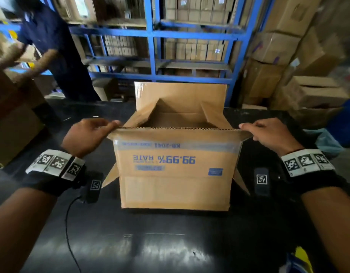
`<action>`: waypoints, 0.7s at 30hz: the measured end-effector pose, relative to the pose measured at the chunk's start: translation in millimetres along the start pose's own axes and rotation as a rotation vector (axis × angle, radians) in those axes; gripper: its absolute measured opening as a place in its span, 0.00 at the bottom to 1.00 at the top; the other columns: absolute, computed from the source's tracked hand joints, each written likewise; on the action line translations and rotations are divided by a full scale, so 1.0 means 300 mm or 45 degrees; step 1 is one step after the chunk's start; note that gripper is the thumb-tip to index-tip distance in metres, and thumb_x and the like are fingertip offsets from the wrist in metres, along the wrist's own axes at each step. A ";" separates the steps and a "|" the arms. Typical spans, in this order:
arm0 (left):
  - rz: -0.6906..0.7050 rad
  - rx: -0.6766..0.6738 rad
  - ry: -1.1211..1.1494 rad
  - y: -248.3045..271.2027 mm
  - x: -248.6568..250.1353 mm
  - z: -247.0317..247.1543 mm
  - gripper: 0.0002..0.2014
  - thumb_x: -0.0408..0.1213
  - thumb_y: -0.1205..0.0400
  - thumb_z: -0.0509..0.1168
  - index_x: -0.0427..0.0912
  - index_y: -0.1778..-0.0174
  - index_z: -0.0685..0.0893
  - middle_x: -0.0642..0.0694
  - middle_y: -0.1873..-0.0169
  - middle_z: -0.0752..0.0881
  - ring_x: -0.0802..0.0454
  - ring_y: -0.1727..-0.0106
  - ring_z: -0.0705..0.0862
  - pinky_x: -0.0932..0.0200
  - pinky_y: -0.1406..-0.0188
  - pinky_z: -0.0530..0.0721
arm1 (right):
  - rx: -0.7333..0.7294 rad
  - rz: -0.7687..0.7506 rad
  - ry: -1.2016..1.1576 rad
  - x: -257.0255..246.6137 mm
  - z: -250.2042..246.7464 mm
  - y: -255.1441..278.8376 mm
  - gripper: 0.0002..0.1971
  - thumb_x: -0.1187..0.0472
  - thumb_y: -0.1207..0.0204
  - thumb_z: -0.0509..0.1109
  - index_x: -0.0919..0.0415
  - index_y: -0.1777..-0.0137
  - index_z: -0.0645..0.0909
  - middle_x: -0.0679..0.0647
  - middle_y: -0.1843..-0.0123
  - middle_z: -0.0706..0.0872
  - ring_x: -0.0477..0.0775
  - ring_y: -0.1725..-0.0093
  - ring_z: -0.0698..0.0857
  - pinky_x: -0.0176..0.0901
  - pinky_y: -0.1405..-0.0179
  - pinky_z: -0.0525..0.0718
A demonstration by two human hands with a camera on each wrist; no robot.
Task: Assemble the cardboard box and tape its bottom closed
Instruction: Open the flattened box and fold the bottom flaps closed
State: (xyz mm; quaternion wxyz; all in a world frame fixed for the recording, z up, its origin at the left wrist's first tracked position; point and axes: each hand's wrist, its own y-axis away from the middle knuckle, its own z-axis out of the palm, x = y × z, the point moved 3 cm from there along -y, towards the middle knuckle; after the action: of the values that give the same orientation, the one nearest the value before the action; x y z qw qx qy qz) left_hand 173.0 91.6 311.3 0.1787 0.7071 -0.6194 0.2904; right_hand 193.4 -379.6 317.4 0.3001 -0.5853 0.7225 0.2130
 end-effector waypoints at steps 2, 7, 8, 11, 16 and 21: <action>-0.007 -0.088 -0.096 0.049 -0.016 0.025 0.31 0.76 0.24 0.60 0.52 0.54 0.91 0.47 0.59 0.90 0.43 0.51 0.88 0.47 0.48 0.82 | -0.123 0.057 0.067 0.026 0.027 0.043 0.19 0.40 0.26 0.73 0.55 0.67 0.88 0.51 0.66 0.88 0.53 0.59 0.86 0.47 0.59 0.77; 0.045 -0.075 -0.050 0.229 -0.136 0.122 0.15 0.60 0.20 0.69 0.54 0.49 0.91 0.49 0.51 0.90 0.52 0.50 0.87 0.54 0.51 0.80 | -0.170 0.079 0.031 0.177 0.141 0.198 0.06 0.48 0.26 0.77 0.49 0.56 0.88 0.44 0.56 0.88 0.44 0.53 0.85 0.41 0.60 0.77; 0.042 -0.056 -0.039 0.265 -0.167 0.144 0.14 0.59 0.21 0.71 0.56 0.47 0.91 0.48 0.49 0.89 0.51 0.48 0.87 0.53 0.49 0.80 | -0.154 0.087 0.000 0.213 0.162 0.233 0.05 0.49 0.27 0.77 0.47 0.54 0.88 0.42 0.55 0.87 0.41 0.53 0.84 0.38 0.60 0.77; -0.018 -0.089 -0.038 0.339 -0.262 0.219 0.15 0.59 0.23 0.72 0.57 0.45 0.91 0.47 0.47 0.86 0.52 0.47 0.84 0.53 0.46 0.78 | -0.190 0.124 -0.052 0.329 0.234 0.312 0.08 0.46 0.28 0.78 0.44 0.50 0.88 0.40 0.52 0.87 0.40 0.51 0.85 0.38 0.57 0.80; -0.177 -0.247 -0.085 0.447 -0.369 0.349 0.19 0.64 0.26 0.71 0.59 0.46 0.88 0.48 0.48 0.85 0.44 0.46 0.88 0.51 0.48 0.81 | -0.309 0.209 -0.054 0.464 0.346 0.427 0.12 0.48 0.29 0.80 0.47 0.48 0.88 0.44 0.49 0.87 0.38 0.51 0.82 0.34 0.55 0.78; -0.195 -0.234 -0.056 0.536 -0.392 0.380 0.24 0.66 0.29 0.70 0.59 0.41 0.86 0.47 0.40 0.82 0.43 0.42 0.87 0.43 0.40 0.86 | -0.226 0.160 -0.082 0.508 0.373 0.510 0.14 0.56 0.29 0.81 0.50 0.44 0.86 0.45 0.45 0.84 0.34 0.48 0.78 0.34 0.53 0.75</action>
State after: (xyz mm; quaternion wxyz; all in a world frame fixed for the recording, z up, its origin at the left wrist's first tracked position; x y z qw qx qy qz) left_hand 29.6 85.4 132.3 0.2508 0.7392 -0.5913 0.2024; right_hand 44.5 -380.9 125.1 0.2560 -0.5560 0.7262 0.3132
